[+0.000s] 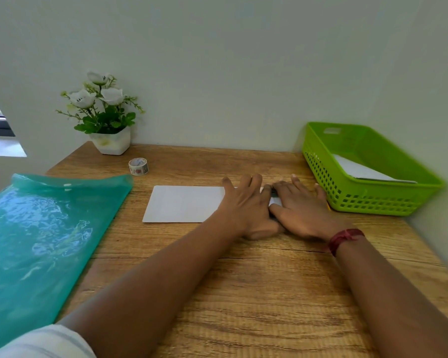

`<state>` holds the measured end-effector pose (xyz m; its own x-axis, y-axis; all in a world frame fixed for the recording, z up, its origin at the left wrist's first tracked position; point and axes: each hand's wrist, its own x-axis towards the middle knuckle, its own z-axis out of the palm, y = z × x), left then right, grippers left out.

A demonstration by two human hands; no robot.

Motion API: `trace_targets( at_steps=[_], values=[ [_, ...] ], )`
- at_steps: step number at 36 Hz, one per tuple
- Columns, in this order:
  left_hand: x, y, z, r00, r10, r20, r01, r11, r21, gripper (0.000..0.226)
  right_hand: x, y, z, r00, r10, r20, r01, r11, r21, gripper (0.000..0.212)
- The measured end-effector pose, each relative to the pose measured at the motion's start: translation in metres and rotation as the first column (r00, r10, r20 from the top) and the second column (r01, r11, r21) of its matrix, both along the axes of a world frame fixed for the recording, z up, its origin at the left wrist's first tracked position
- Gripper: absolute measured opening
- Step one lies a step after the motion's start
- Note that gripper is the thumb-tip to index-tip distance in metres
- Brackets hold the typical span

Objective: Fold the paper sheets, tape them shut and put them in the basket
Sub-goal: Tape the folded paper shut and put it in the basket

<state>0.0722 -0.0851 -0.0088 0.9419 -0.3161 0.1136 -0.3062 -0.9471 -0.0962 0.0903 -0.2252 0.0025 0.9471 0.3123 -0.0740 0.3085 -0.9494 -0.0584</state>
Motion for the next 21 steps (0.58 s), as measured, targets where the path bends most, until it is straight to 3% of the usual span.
trace_targets(
  at_steps=[12,21],
  values=[
    [0.0009,-0.0017,0.0027,0.999,-0.003,-0.033,0.004,1.0,0.018,0.086,0.0005,-0.0003,0.0006,1.0,0.008,0.001,-0.008,1.0,-0.021,0.057],
    [-0.0042,-0.0031,0.0049,0.997,0.014,-0.074,-0.012,1.0,0.018,0.089,0.0037,-0.0037,-0.0024,0.997,-0.007,-0.083,0.003,0.998,-0.055,0.062]
  ],
)
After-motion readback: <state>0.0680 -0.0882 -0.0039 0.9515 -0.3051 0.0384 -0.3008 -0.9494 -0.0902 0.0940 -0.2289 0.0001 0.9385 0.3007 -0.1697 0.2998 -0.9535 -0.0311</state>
